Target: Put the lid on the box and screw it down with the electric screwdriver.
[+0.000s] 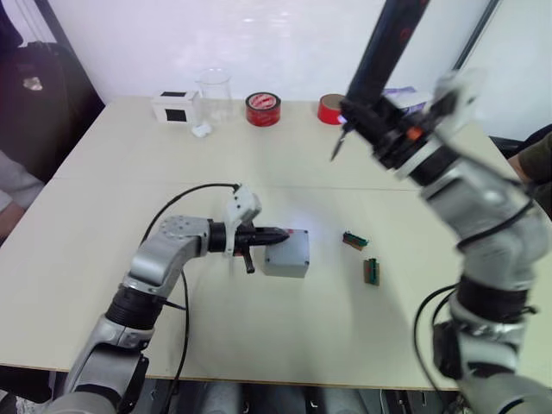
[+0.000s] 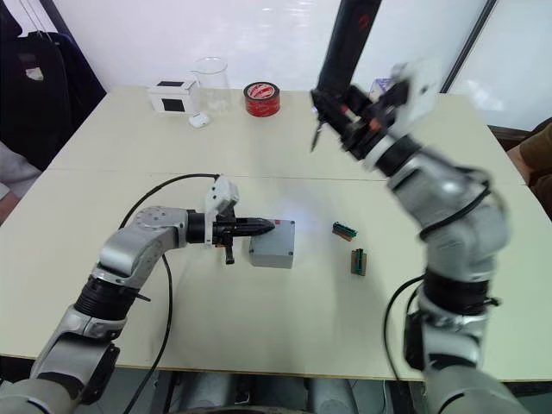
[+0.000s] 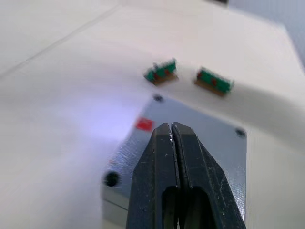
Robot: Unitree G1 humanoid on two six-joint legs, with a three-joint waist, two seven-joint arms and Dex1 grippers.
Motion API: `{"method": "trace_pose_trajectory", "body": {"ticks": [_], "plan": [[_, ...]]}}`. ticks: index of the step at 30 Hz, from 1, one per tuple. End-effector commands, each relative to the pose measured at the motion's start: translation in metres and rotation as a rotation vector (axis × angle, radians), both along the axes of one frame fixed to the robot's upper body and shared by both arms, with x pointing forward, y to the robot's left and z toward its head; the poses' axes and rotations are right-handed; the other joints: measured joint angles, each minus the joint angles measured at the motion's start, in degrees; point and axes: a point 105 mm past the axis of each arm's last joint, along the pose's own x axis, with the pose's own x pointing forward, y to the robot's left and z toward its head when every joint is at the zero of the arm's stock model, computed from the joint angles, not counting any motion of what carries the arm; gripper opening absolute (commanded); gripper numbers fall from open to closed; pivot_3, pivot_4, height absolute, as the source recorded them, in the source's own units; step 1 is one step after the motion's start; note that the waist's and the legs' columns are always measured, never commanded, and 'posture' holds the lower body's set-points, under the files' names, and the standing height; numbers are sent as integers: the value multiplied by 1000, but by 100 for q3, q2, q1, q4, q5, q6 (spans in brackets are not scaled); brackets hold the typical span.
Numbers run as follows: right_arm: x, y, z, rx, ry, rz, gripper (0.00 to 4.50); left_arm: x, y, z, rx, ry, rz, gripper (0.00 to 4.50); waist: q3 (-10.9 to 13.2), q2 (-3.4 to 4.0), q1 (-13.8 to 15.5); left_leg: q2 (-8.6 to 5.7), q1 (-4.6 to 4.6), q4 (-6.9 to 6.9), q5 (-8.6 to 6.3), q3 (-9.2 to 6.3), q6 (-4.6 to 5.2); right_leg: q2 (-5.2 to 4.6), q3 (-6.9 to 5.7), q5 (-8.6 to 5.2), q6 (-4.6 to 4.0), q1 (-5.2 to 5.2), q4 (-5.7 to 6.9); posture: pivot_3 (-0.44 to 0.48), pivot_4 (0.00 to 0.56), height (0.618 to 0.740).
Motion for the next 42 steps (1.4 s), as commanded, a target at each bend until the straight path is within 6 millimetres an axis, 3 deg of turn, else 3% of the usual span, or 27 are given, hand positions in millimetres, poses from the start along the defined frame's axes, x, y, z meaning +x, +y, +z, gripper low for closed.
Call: {"method": "trace_pose_trajectory", "body": {"ticks": [1, 2, 5, 10, 18, 26, 28, 30, 31, 36, 38, 42], "plan": [[5, -45, -20, -72, 289, -105, 1775, -11, 0, 35, -15, -98, -75, 0, 5, 2, -10, -1, -3, -1, -5, 5, 8, -2, 1, -1, -1, -2, -6, 0, 150, 740], [5, -56, -26, -101, 354, -130, 1775, -15, -1, 37, 3, -110, -97, 0, 9, 4, -11, -3, -3, -4, -7, 8, 11, -4, 1, -1, -2, -2, -10, 0, 150, 740], [-14, -95, -79, -224, 731, -174, 1775, -40, -2, 34, 108, -143, -236, 0, 31, 34, -6, -13, -11, -5, -14, 19, 24, -14, 6, -10, -16, -9, -18, 0, 150, 740], [-45, -129, -124, -230, 1049, -179, 1775, -71, -8, 24, 188, -160, -383, 0, 34, 38, -27, -31, -31, -7, -23, 21, 40, -16, 9, -8, 12, -25, -25, 0, 150, 740], [-59, -142, -147, -233, 1227, -201, 1775, -86, -25, 16, 163, -153, -409, 0, 46, 35, -41, -22, -15, 8, -16, 21, 29, 15, 28, -16, -1, -26, -11, 0, 150, 740], [-62, -149, -172, -243, 1306, -246, 1775, -85, -16, 7, 177, -118, -335, 0, 46, 35, -19, -18, -16, 8, -16, 23, 29, 20, 31, -6, 18, -27, -6, 0, 150, 740], [-62, -149, -176, -250, 1309, -252, 1775, -82, -15, 7, 172, -113, -319, 0, 46, 35, -13, -19, -16, 10, -16, 24, 28, 18, 31, -7, 17, -26, -7, 0, 150, 740], [-60, -148, -181, -268, 1308, -263, 2781, -75, -10, 9, 165, -104, -287, 0, 46, 33, -16, -20, -16, 11, -16, 23, 28, 18, 31, -7, 16, -24, -7, 0, 150, 740], [-59, -147, -183, -278, 1305, -264, 2844, -70, -7, 9, 160, -99, -270, 0, 45, 31, -16, -20, -15, 12, -16, 23, 28, 18, 31, -8, 15, -23, -7, 0, 150, 740], [-53, -143, -179, -306, 1244, -264, 4454, -50, 12, 13, 137, -78, -175, 0, 43, 18, -24, -18, 4, 13, -16, 19, 28, 21, 29, -8, 15, -2, -8, 0, 150, 740], [-47, -139, -167, -307, 1172, -249, 4454, -43, 21, 14, 130, -70, -131, 0, 43, 18, -22, -18, 4, 14, -16, 20, 28, 20, 29, -8, 15, -1, -8, 0, 150, 740], [-31, -131, -121, -312, 970, -232, 4454, -31, 43, 15, 138, -64, -41, 0, 46, 24, -24, -19, 3, 14, -16, 22, 28, 16, 29, -7, 18, -4, -7, 0, 150, 740]]}}
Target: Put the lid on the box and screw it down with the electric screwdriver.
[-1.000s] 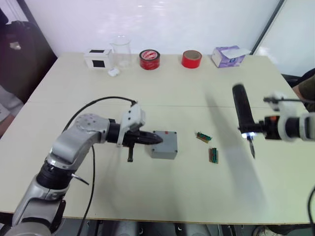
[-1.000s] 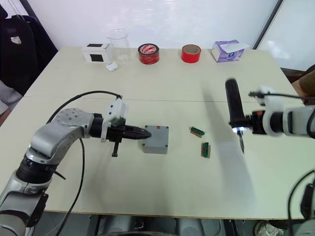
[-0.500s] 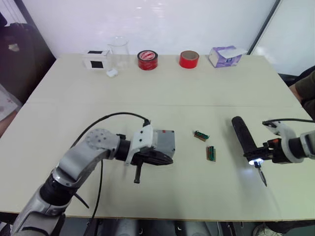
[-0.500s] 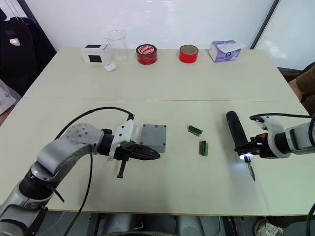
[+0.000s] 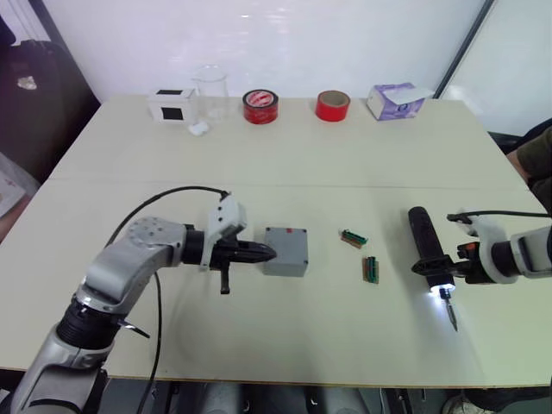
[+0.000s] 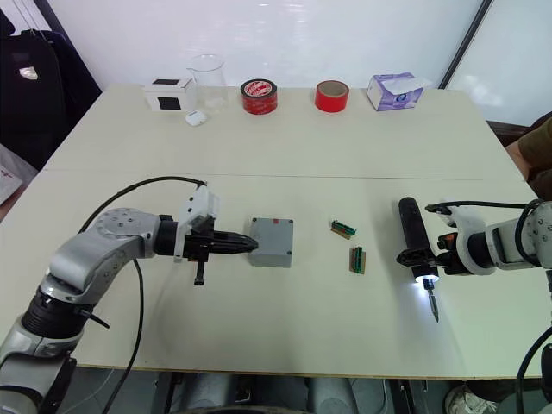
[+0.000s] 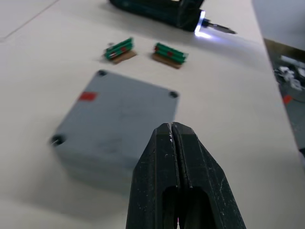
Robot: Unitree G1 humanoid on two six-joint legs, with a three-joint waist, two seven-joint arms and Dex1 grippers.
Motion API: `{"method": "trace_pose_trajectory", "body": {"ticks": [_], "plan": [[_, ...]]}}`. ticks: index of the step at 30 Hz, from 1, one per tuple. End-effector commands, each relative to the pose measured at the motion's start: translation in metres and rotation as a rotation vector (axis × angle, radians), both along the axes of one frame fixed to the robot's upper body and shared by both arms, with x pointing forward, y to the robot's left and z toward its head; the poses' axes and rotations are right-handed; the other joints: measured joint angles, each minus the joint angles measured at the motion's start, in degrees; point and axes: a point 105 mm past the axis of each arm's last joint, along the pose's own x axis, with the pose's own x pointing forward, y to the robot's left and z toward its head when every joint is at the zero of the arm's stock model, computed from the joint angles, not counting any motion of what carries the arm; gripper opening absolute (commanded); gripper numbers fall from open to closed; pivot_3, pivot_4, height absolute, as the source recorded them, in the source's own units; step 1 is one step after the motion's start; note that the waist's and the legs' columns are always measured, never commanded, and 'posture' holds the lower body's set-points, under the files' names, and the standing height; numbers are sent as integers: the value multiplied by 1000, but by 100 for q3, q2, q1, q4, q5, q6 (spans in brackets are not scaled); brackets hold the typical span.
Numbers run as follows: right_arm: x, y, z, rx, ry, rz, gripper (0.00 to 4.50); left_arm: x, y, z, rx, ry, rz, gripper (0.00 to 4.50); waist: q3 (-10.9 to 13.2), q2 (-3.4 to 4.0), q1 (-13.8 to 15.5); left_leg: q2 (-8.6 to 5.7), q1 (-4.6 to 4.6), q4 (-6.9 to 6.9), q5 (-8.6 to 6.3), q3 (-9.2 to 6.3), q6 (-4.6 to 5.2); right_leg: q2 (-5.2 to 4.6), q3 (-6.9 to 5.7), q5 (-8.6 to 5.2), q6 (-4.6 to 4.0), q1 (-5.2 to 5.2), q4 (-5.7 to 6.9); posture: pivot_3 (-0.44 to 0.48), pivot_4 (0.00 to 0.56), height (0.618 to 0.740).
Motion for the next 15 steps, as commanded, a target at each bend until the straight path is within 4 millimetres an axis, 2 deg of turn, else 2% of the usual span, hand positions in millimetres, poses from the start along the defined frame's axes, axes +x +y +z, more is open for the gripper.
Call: {"method": "trace_pose_trajectory", "body": {"ticks": [1, 4, 5, 7, 9, 11, 15], "plan": [[15, 10, 64, -21, -259, 80, 4454, 8, 18, 14, -17, -52, 68, 0, 1, 3, -10, 0, -1, 0, 0, 0, 0, 0, 0, 0, 0, -2, 1, 0, 150, 740], [17, 25, 98, -67, -403, 182, 4454, 13, 31, 15, -3, -60, 124, 0, 1, 3, -5, 6, -1, -5, 0, -2, 0, 3, -4, 1, 1, -7, 6, 0, 150, 740], [17, 29, 103, -91, -437, 218, 4454, 15, 34, 15, 0, -63, 137, 0, 1, 3, -4, 9, 0, -5, 0, -3, 0, 4, -8, 1, 1, -7, 6, 0, 150, 740], [15, 53, 106, -126, -512, 373, 4454, 22, 36, 13, 14, -81, 174, 0, 1, 1, 7, 10, 0, -6, 0, -3, 0, 4, -9, 1, 1, -7, 6, 0, 150, 740], [6, 93, 93, -94, -561, 583, 4454, 32, 33, 7, 32, -103, 210, 0, -1, -1, 10, 10, -1, -6, 0, -5, -1, 3, -12, 1, 1, -4, 5, 0, 150, 740], [-5, 125, 74, -68, -576, 748, 4454, 39, 29, -1, 58, -117, 231, 0, -1, -7, 5, 9, 2, -3, 0, -7, -1, 4, -13, 2, 4, 4, 5, 0, 150, 740], [-17, 158, 38, -29, -574, 883, 4454, 38, 16, -8, 63, -111, 201, 0, 0, -8, 14, 4, -2, -1, 0, -7, -2, -3, -12, 2, 4, 3, 7, 0, 150, 740]]}}
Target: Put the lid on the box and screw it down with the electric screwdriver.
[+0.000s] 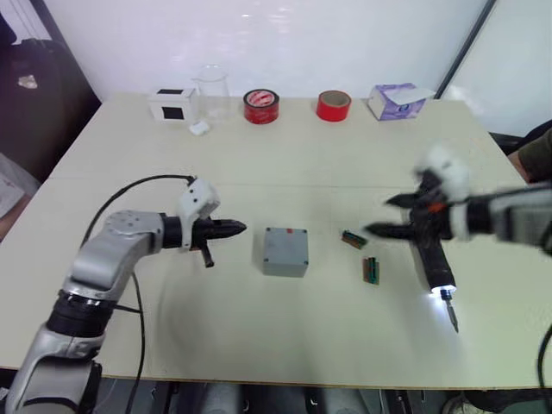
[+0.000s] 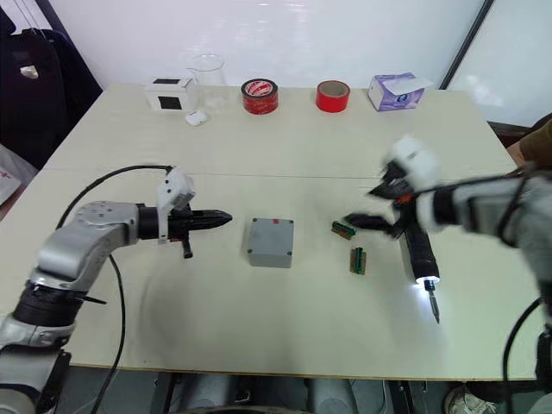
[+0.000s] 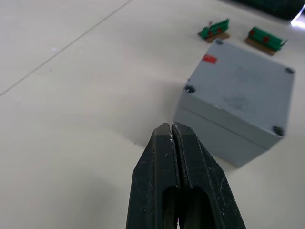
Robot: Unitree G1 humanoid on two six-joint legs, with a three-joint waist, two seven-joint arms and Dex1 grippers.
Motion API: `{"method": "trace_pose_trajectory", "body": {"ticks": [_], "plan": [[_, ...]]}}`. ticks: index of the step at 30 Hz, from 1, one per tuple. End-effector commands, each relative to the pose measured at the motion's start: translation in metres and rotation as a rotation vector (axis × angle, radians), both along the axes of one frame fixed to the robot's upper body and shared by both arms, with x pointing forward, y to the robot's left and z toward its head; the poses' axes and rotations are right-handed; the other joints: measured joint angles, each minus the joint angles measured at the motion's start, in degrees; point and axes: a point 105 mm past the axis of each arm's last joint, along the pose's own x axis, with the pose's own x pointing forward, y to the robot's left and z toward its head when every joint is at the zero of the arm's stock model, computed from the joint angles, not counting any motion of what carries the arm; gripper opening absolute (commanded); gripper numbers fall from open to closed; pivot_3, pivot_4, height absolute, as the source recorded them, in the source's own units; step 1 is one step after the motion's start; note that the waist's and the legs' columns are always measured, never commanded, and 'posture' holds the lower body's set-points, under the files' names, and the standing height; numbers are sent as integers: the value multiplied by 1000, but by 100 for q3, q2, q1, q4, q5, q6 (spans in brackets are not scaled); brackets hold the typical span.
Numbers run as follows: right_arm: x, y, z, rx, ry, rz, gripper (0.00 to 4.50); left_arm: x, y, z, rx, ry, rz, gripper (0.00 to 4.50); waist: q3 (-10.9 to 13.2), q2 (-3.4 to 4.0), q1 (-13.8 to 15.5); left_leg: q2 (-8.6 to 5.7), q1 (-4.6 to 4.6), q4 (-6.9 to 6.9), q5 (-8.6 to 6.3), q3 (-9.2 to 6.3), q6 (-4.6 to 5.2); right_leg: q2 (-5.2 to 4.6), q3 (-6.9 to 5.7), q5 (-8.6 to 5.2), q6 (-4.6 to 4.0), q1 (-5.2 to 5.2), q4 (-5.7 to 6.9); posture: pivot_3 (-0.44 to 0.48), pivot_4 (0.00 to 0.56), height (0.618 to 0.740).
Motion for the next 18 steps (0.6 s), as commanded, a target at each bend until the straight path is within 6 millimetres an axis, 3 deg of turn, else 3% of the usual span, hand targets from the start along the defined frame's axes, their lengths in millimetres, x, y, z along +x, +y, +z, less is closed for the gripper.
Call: {"method": "trace_pose_trajectory", "body": {"ticks": [1, 10, 18], "plan": [[-8, 26, -15, 6, -56, 102, 4454, -2, -13, 2, 22, -40, -40, 0, 1, 0, -4, -1, 0, 2, 0, 2, 0, -2, 1, 0, 0, -1, 0, 0, 150, 740], [-11, 52, -62, -32, -22, 184, 4454, -10, -33, -23, 107, -33, -103, 0, -4, -11, -8, -5, 6, 6, 3, 0, -6, 0, 1, 0, -2, 4, 7, 0, 150, 740], [-25, 75, -63, 49, 26, 251, 4454, 5, -52, -18, 70, -70, -121, 0, -5, -12, 34, -6, 6, 9, 4, -1, -7, 0, -2, 0, -1, 8, 9, 0, 150, 740]]}}
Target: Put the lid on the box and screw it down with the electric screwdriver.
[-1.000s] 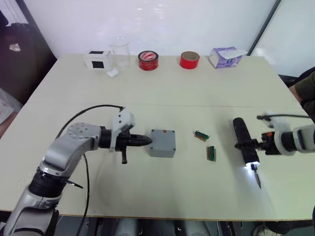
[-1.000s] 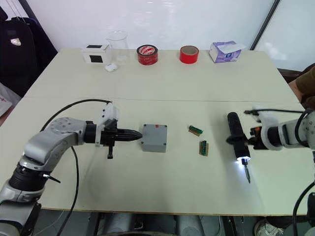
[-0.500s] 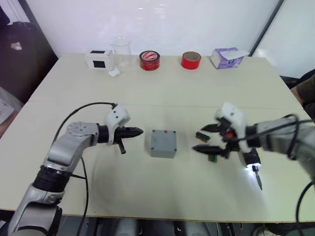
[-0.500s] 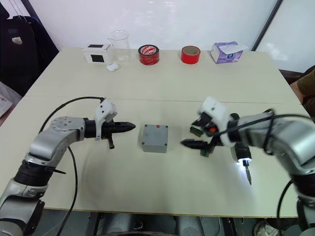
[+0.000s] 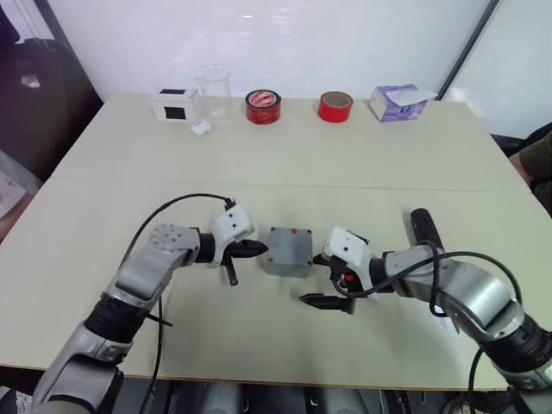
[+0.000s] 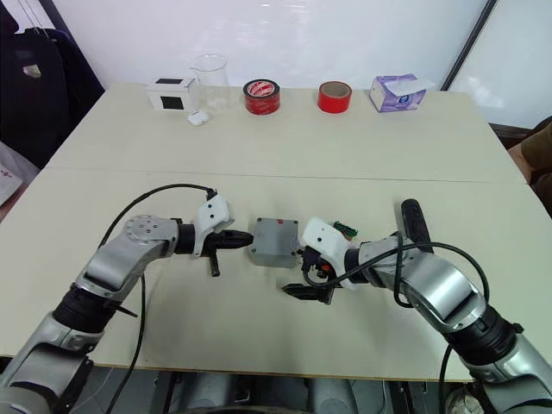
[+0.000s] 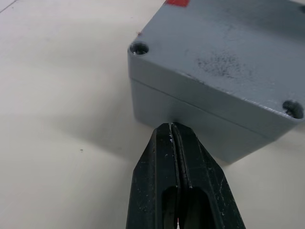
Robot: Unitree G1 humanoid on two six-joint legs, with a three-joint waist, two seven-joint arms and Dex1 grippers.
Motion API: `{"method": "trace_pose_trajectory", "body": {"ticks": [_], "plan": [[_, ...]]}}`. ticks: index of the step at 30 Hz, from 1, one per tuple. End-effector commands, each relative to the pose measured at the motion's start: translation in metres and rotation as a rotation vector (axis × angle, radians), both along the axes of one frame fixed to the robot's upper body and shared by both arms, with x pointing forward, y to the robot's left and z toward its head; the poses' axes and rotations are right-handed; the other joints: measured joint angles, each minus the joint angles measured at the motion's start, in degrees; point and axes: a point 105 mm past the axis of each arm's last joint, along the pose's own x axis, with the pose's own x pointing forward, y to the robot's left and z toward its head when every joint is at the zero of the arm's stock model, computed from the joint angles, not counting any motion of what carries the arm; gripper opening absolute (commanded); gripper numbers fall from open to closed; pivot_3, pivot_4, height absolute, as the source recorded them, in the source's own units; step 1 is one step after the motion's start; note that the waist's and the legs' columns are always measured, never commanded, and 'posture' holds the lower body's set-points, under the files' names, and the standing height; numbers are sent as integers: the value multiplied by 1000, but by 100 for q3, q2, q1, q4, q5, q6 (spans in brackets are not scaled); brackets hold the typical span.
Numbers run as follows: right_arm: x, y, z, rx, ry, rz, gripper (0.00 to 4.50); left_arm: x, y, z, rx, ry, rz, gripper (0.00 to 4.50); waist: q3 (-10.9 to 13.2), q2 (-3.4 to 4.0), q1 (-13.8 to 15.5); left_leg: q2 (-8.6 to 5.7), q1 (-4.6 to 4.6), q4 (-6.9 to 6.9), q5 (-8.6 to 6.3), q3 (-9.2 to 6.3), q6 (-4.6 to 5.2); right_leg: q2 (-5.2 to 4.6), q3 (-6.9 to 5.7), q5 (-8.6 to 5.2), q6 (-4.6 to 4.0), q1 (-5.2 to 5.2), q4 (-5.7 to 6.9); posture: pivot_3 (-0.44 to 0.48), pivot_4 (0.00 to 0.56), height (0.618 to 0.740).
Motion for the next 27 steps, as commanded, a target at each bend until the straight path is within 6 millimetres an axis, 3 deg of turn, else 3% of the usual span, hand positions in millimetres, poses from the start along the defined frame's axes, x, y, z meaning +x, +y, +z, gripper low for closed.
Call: {"method": "trace_pose_trajectory", "body": {"ticks": [1, 4, 8, 15, 20, 23, 27], "plan": [[-12, 19, 12, 74, -4, 76, 4454, 10, -19, 14, -45, -62, -40, 0, 0, -1, 29, -1, 0, 2, 1, 1, -1, 0, -5, 0, 0, 2, 0, 0, 150, 740], [-18, 20, 14, 83, 7, 83, 4454, 16, -18, 11, -32, -75, -28, 0, -1, 0, 57, -1, 0, 2, 1, 1, -1, 1, -6, 0, 0, 2, 2, 0, 150, 740], [-15, 2, 20, 31, -35, 51, 4454, 19, 2, 9, 10, -84, 17, 0, 0, 0, 61, 0, 2, 2, 1, 0, -1, 2, -6, 1, 1, 2, 4, 0, 150, 740], [7, -32, 29, -77, -133, 1, 4454, -12, 26, 3, 101, -22, -37, 0, -1, 0, 62, 3, 4, 2, 1, -4, -2, 1, -6, 0, 0, 2, 4, 0, 150, 740], [29, -33, 22, -90, -175, -1, 4454, -28, 14, 0, 87, 25, -100, 0, -1, 0, 89, 1, 6, 3, 3, 0, -5, 0, -4, -1, -2, 4, 5, 0, 150, 740], [35, -25, 17, -92, -196, 43, 4454, -22, 2, -1, 68, 7, -102, 0, -1, 0, 103, -2, 6, 4, 3, 4, -6, 2, -5, 0, -2, 6, 5, 0, 150, 740], [29, -12, 15, -47, -169, 105, 4454, -12, -10, 2, 50, -30, -89, 0, 0, 0, 103, -5, 4, 8, 4, 5, -6, 2, -8, 0, 0, 10, 5, 0, 150, 740]]}}
